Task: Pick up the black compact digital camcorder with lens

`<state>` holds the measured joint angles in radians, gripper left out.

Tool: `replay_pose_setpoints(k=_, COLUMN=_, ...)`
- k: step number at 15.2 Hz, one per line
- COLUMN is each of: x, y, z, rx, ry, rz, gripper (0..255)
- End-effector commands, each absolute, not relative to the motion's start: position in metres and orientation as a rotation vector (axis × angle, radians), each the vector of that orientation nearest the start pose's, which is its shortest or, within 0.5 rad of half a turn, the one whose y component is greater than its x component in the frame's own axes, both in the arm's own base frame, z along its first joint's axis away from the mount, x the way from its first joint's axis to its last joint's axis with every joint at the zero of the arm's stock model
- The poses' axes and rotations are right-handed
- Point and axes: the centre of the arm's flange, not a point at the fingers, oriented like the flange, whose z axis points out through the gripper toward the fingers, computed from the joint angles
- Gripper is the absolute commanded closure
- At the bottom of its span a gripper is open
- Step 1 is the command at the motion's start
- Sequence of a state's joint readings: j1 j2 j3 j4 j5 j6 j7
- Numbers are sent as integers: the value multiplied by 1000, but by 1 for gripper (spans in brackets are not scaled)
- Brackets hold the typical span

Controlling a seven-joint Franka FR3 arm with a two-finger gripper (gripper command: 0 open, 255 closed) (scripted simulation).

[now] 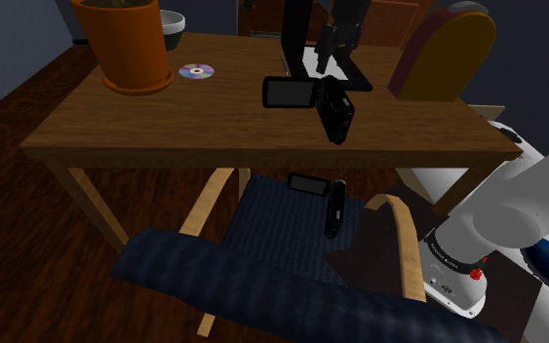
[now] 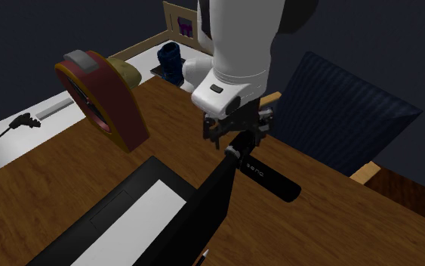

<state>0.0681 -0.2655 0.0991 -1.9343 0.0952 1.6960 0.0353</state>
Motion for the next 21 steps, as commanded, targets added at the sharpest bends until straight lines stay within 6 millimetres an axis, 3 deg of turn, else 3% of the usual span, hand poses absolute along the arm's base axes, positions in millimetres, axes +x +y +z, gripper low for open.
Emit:
replay_pose_setpoints(k=1, x=472, y=95, z=591, rx=-3064, ry=-182, rz=-28, gripper=0)
replay_pose_setpoints(k=5, x=472, y=95, z=567, rx=-3064, ry=-182, rz=-28, gripper=0)
replay_pose_setpoints(k=7, x=472, y=95, z=567, rx=-3064, ry=-182, rz=-28, gripper=0)
replay_pose_setpoints(k=8, x=472, y=95, z=566, rx=-3064, ry=-182, rz=-28, gripper=255)
replay_pose_setpoints(k=17, x=472, y=95, z=567, rx=-3064, ry=-182, rz=-28, gripper=255)
replay_pose_setpoints(k=21, x=472, y=95, z=588, rx=-3064, ry=-182, rz=-28, gripper=255)
